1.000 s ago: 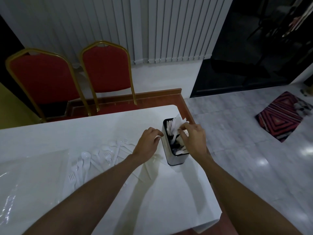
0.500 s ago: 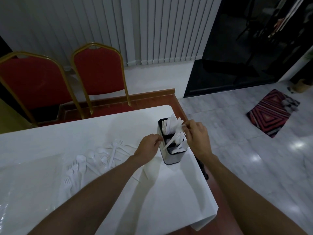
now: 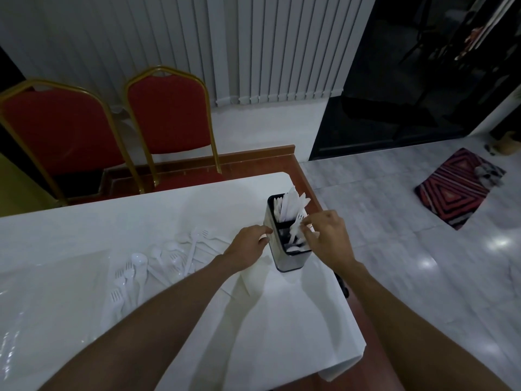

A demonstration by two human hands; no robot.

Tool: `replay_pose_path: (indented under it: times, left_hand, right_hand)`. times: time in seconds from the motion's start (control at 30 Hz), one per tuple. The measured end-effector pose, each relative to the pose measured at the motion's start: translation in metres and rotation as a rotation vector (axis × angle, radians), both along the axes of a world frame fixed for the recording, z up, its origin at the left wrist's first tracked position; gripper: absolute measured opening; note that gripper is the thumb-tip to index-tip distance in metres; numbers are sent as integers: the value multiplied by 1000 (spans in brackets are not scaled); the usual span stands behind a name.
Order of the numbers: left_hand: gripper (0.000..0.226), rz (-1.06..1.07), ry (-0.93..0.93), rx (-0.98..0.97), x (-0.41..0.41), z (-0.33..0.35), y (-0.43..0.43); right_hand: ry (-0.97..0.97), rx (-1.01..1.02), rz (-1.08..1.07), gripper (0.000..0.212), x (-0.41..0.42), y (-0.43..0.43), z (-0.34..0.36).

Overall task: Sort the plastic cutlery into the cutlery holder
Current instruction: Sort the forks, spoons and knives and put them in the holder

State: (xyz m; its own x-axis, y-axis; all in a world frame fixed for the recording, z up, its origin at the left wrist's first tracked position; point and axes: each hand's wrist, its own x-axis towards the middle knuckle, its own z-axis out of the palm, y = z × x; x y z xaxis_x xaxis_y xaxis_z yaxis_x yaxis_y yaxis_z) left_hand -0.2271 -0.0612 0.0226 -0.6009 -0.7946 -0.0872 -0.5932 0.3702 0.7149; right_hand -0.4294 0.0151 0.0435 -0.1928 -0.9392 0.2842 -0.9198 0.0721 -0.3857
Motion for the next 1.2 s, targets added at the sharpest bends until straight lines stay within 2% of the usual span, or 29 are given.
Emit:
replay_pose_path:
  times: [0.13, 0.23, 0.33, 0.47, 0.7, 0.83, 1.03, 1.13, 1.2]
  left_hand:
    - [34, -8, -26, -4, 6, -4, -1]
    - [35, 28, -21, -6, 16, -8, -2]
    - [35, 85, -14, -8, 33, -15, -2]
    - [35, 198, 13, -1, 67, -25, -4]
    - [34, 377, -36, 23, 145, -55, -1]
    - [33, 454, -100, 45, 188, -75, 7]
    - [25, 611, -214, -2, 229, -92, 21]
    - [17, 699, -245, 26, 241, -95, 26]
    - [20, 746, -249, 84, 248, -99, 28]
  right_hand:
    - [26, 9, 1, 32, 0, 4, 1]
    - [34, -77, 21, 31, 4, 0, 7]
    - [30, -162, 139, 25, 26, -12, 13]
    - [-30, -144, 283, 22, 71, -31, 5]
    - [-122, 80, 380, 25, 134, -51, -32]
    - [-166, 287, 346, 24, 165, -56, -63]
    - [-140, 448, 282, 18, 199, -54, -101]
    - [-104, 508, 227, 20, 211, -50, -112]
    - [-79, 554, 168, 20, 216, -47, -117]
